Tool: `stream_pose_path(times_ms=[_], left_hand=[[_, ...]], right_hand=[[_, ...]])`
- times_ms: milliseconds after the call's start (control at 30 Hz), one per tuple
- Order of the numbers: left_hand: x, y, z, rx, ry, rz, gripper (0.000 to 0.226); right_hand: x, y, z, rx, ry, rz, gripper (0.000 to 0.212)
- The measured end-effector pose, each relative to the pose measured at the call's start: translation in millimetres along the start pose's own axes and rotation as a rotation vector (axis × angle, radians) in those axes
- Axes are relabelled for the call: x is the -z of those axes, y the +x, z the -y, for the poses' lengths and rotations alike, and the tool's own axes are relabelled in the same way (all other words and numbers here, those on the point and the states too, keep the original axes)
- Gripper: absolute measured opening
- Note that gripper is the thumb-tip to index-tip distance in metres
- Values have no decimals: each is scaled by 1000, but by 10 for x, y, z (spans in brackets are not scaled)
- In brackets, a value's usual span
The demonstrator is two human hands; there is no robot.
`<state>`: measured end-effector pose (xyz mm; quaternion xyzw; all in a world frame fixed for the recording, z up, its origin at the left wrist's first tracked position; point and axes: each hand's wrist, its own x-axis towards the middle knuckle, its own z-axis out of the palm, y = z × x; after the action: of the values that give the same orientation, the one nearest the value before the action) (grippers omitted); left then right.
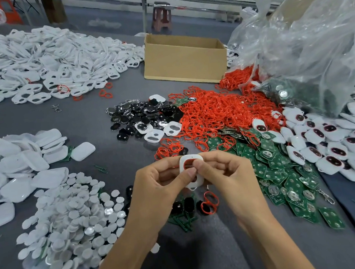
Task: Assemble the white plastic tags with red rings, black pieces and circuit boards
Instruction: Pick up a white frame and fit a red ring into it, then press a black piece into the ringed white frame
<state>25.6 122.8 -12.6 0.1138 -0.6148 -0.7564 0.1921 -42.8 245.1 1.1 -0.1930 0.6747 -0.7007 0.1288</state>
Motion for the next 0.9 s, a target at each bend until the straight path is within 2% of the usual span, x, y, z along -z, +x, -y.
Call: stream_pose_path(times_ms=[133,233,300,367,433,600,700,800,833,900], left_hand=[[23,8,-25,-42,43,-5,21],[62,39,-50,-45,20,-70,23],[115,81,-47,-16,-40,-172,20],[193,130,-39,8,-104,-270,17],[258,158,-37,13,-156,-337,16],[290,184,-51,17,-241,-395,17],[289,183,-43,18,-230,-383,16],[278,172,-31,35,-218,-346,16],[272,169,-30,40,-210,-334,16],[255,161,-24,45,-200,-305,16]], right_hand=[[-42,28,-13,20,-18,-10,7],[-64,96,-34,41,-79,35,10],[-20,213,-105,127,-245,-36,15],[58,367,-205,199,-521,-156,21],[94,506,-288,198,-715,-181,23],[13,768,-451,162,-991,93,33],[-23,821,-489,205,-1053,121,26],[4,803,-452,305,-1064,67,15],[31,776,-423,309,-1011,27,17],[79,680,-332,232,-747,1,18]])
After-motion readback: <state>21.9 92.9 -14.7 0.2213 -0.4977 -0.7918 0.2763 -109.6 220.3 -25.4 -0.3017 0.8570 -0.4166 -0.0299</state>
